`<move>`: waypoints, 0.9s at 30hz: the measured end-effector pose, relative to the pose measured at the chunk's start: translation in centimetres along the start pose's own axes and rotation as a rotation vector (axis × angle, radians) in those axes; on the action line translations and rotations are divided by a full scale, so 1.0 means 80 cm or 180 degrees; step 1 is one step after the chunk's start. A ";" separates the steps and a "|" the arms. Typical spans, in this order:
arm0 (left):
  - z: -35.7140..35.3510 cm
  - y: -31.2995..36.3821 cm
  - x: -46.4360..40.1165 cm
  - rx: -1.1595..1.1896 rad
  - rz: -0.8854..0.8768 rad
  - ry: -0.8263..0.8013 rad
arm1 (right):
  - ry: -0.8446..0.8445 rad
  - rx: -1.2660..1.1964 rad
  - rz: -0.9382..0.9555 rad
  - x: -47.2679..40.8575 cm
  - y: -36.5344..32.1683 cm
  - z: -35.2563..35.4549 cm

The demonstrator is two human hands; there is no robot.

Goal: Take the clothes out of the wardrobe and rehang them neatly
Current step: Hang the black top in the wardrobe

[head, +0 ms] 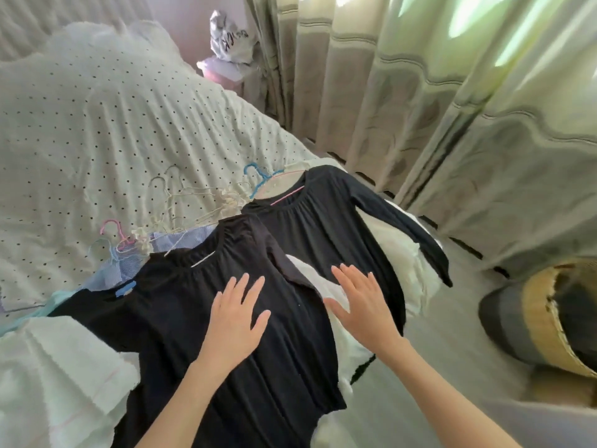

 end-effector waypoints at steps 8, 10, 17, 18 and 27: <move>-0.028 0.240 0.066 -0.0041 -0.1517 -0.0046 | 0.0520 0.0362 -0.1118 0.217 0.093 0.120; -0.038 0.306 0.096 0.0013 -0.1845 -0.0045 | 0.0662 0.0448 -0.1464 0.281 0.117 0.148; -0.114 0.490 0.213 0.0015 -0.2555 -0.0304 | 0.0962 0.0603 -0.2243 0.483 0.188 0.221; -0.129 0.512 0.229 -0.0019 -0.2635 -0.0386 | 0.0997 0.0644 -0.2309 0.510 0.198 0.236; -0.221 0.697 0.378 -0.0146 -0.3539 -0.0701 | 0.1239 0.0967 -0.3146 0.753 0.254 0.326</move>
Point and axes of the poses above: each hand's wrist, its own x-axis away from the middle knuckle, its own z-axis out of the back of the hand, y = z × x, the point moved 9 cm from there along -x, towards the middle knuckle, and after that the axes turned 13 degrees about z, right-handed, at the moved point
